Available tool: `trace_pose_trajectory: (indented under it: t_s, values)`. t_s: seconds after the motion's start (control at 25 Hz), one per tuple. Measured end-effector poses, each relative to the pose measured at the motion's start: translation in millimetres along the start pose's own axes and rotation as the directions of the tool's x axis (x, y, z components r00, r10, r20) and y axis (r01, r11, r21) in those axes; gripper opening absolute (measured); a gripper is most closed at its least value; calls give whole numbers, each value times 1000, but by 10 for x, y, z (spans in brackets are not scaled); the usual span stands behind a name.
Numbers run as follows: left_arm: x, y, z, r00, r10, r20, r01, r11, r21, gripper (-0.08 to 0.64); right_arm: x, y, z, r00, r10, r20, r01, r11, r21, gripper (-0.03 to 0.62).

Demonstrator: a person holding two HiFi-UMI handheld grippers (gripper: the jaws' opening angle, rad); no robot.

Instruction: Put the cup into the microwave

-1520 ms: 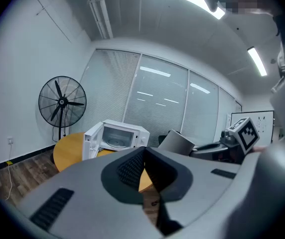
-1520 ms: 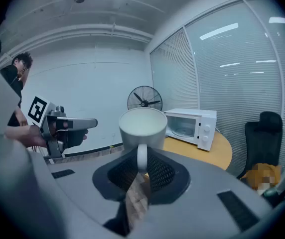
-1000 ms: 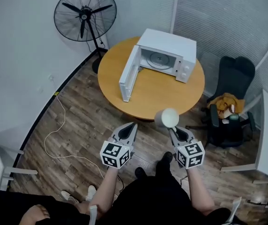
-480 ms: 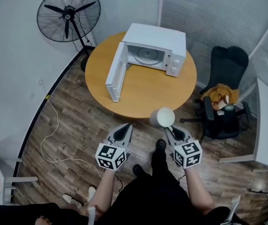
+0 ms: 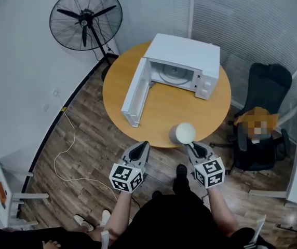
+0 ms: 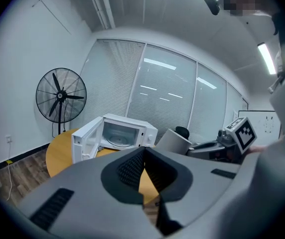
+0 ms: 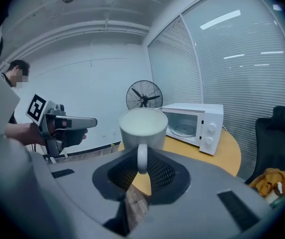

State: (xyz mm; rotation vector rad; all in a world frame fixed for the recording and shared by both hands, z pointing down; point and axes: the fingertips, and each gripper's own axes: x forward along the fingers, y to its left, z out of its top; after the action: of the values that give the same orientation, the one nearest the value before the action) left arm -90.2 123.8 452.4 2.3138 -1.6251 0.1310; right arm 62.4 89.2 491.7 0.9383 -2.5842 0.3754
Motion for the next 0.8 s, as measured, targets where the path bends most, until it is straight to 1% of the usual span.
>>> trace_pose_trajectory:
  t_s: [0.24, 0.4, 0.48, 0.6, 0.8]
  values:
    - [463, 66, 145, 999, 38, -9, -38, 999, -3, -6, 303, -372, 174, 999, 39, -9, -39, 999, -25, 55]
    - [801, 52, 217, 998, 62, -11, -62, 998, -7, -6, 457, -646, 231, 998, 58, -33, -60, 996, -68, 55]
    - [942, 41, 235, 997, 73, -15, -73, 997, -10, -6, 520, -766, 250, 997, 75, -35, -77, 995, -70, 55]
    - [1080, 24, 239, 995, 93, -24, -94, 996, -12, -6, 592, -917, 264, 995, 96, -37, -98, 993, -66, 55]
    - [1215, 68, 189, 988, 148, -37, -149, 988, -29, -6, 732, -1078, 213, 990, 136, -46, -139, 988, -67, 55]
